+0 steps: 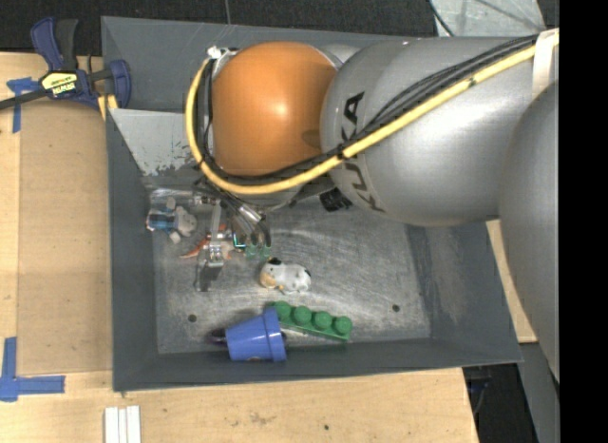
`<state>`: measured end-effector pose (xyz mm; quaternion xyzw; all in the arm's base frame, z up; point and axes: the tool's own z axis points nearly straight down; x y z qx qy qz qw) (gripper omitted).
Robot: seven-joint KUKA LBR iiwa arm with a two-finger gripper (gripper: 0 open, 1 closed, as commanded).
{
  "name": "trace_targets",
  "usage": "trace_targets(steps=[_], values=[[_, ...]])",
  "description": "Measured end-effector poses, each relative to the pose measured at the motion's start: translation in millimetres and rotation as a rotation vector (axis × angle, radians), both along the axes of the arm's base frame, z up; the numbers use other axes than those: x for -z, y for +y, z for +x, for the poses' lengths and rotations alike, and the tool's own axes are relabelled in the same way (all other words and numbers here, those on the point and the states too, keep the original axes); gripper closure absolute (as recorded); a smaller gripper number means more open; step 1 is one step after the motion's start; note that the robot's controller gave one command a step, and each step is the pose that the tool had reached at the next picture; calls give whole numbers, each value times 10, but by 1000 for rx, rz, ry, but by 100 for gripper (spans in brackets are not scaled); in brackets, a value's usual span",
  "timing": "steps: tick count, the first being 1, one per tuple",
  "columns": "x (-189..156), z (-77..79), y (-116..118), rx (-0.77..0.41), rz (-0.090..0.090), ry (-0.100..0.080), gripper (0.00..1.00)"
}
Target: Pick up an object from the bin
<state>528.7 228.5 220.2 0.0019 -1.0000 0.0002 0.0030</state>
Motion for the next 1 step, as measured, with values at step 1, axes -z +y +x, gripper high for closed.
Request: trace_targets(steps=[1], values=[[-48,21,-13,4,2,-8,0]])
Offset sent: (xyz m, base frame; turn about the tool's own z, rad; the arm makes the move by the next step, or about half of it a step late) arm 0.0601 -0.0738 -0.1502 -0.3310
